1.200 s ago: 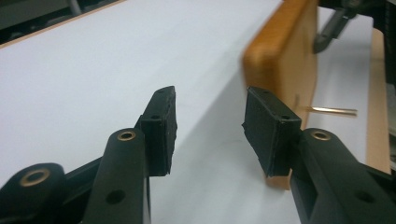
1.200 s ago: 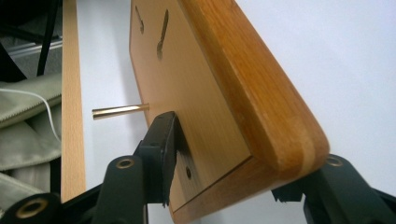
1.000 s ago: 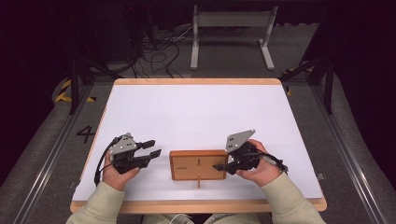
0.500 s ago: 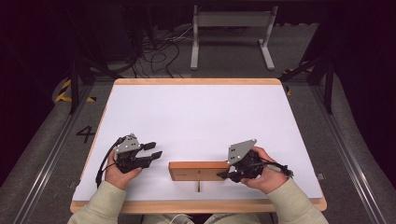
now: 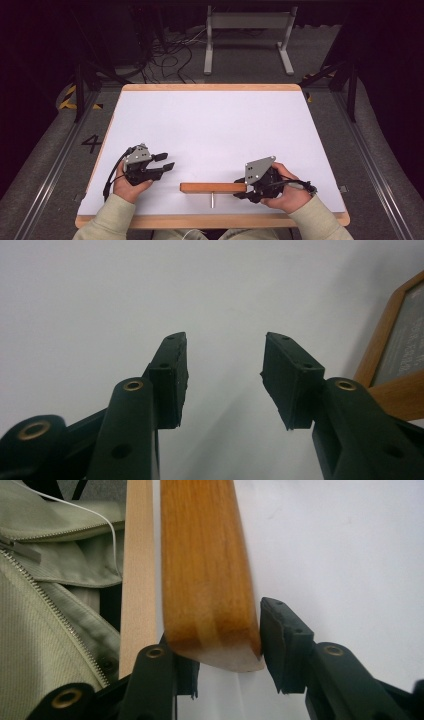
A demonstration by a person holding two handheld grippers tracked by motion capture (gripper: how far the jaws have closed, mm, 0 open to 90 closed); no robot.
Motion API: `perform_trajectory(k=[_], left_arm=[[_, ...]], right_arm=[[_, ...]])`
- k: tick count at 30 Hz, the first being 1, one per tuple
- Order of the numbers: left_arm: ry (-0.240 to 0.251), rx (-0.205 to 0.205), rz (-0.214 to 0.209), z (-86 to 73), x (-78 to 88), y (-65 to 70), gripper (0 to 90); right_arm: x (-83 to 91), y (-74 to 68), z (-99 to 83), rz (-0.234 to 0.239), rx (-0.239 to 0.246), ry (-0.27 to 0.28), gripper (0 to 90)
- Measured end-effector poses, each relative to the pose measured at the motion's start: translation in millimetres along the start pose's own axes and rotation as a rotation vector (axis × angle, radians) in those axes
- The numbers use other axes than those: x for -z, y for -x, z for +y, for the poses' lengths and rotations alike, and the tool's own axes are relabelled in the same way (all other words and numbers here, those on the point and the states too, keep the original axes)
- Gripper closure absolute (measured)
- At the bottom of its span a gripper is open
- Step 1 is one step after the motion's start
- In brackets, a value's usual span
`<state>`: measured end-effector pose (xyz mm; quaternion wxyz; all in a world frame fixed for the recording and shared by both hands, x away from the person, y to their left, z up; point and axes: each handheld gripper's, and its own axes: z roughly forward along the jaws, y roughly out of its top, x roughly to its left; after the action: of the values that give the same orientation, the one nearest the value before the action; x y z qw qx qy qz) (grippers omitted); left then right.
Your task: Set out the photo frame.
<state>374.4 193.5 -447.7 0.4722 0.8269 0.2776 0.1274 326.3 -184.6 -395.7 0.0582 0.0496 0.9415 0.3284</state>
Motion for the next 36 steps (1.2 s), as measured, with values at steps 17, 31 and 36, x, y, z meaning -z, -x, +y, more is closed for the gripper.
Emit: perform_trajectory(k=[17, 31, 36], left_arm=[[0.012, 0.012, -0.01, 3.5, -4.4, -3.0, 51.5], [0.012, 0.019, 0.005, 3.9, -4.9, -4.6, 50.5], [0.011, 0.027, 0.005, 3.1, -4.1, -3.9, 50.4]], right_arm=[[-2.5, -3.9, -14.5, -0.029, -0.057, -0.065, 40.8], [-1.1, -3.7, -30.6, -0.006, -0.094, -0.143, 82.1], [-5.1, -4.7, -31.5, 0.039, -0.089, -0.159, 90.0]])
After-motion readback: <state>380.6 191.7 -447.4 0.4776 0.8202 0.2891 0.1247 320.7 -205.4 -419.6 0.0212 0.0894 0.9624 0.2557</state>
